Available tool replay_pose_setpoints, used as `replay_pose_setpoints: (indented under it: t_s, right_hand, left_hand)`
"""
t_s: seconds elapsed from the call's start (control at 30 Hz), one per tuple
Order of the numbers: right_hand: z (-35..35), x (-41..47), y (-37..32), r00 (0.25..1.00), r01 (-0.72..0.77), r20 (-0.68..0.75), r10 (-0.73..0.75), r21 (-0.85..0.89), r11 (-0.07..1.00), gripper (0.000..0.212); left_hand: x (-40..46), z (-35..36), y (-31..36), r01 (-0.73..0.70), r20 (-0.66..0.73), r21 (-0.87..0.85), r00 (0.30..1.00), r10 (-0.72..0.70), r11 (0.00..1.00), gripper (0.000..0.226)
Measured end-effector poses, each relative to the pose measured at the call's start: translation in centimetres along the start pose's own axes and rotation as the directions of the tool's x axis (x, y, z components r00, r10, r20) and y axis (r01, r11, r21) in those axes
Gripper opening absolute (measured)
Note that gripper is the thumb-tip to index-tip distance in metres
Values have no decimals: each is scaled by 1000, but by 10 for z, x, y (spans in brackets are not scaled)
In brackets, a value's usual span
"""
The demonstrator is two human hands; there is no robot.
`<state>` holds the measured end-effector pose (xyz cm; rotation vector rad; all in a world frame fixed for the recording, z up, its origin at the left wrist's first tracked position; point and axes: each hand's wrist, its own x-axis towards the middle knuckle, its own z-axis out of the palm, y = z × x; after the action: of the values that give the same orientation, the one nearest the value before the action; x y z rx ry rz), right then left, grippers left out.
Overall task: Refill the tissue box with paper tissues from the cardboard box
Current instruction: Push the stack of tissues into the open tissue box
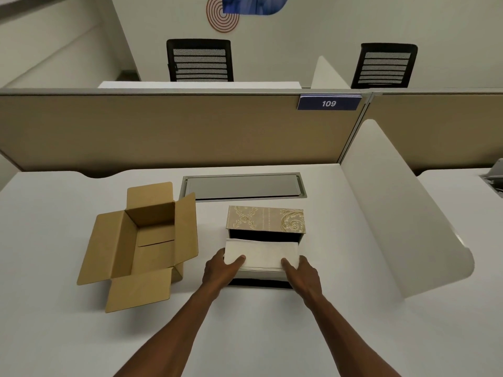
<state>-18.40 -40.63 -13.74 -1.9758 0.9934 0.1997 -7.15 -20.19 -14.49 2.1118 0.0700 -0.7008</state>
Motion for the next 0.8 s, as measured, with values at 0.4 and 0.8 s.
replay_pose_setpoints:
  t_s: [0.4, 0.8]
  right_hand:
    - [4, 5, -9, 996, -69, -45, 75, 132, 989, 62]
    - [4, 8, -9, 990, -80, -100, 104, 221, 972, 75]
  left_hand:
    - [4, 4, 3, 18, 6, -95, 1000, -17, 995, 62]
    - [8, -4, 3, 48, 6, -54, 999, -48, 997, 88]
